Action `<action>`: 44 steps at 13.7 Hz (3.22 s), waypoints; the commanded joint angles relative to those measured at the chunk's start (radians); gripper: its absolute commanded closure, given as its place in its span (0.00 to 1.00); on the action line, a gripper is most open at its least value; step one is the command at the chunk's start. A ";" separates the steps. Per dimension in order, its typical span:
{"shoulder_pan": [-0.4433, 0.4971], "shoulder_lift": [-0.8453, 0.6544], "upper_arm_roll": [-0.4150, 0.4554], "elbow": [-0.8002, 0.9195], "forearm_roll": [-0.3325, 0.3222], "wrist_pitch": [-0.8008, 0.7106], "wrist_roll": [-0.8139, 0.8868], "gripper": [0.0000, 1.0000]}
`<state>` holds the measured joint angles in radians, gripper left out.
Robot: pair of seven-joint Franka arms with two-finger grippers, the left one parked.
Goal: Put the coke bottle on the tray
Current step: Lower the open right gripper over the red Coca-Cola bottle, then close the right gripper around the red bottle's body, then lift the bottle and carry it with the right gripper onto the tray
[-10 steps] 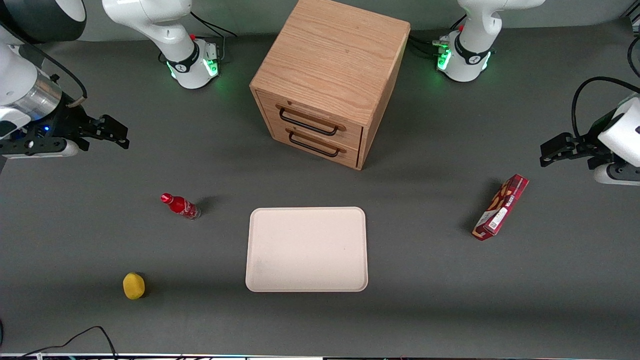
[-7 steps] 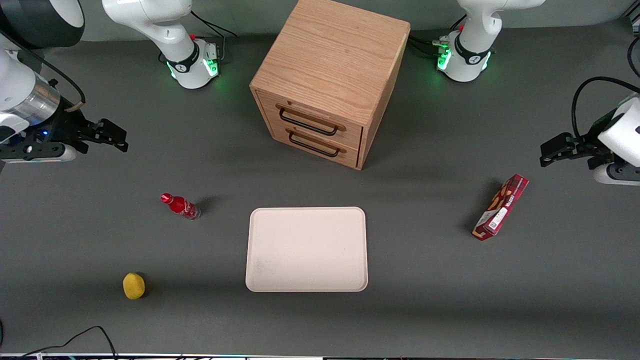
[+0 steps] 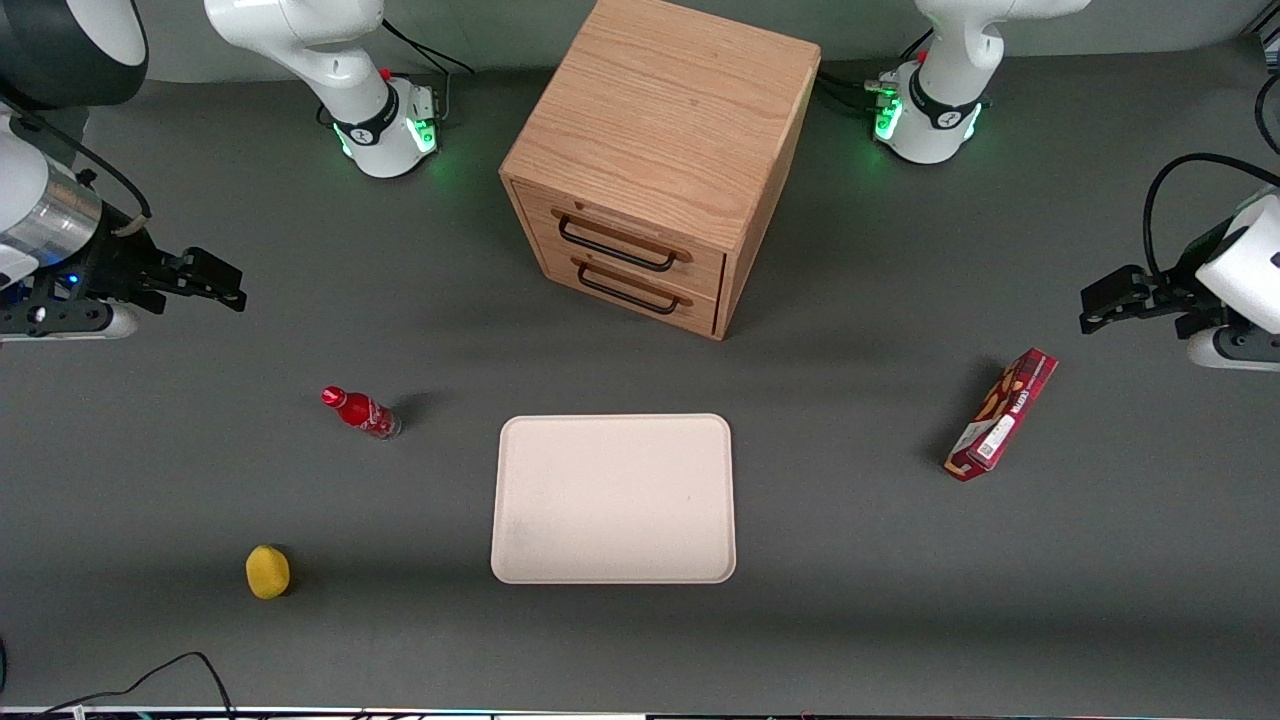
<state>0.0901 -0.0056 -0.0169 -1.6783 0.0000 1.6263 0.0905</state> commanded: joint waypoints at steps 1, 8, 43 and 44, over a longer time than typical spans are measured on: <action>-0.018 0.077 0.012 0.028 0.032 0.004 -0.021 0.00; -0.009 0.107 0.029 -0.351 0.032 0.559 -0.043 0.00; 0.255 0.714 0.026 0.784 -0.009 0.031 0.451 1.00; 0.272 0.749 0.023 0.782 -0.009 0.112 0.487 1.00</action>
<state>0.3444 0.6509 0.0191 -0.9859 -0.0013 1.6590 0.5079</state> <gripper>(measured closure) 0.687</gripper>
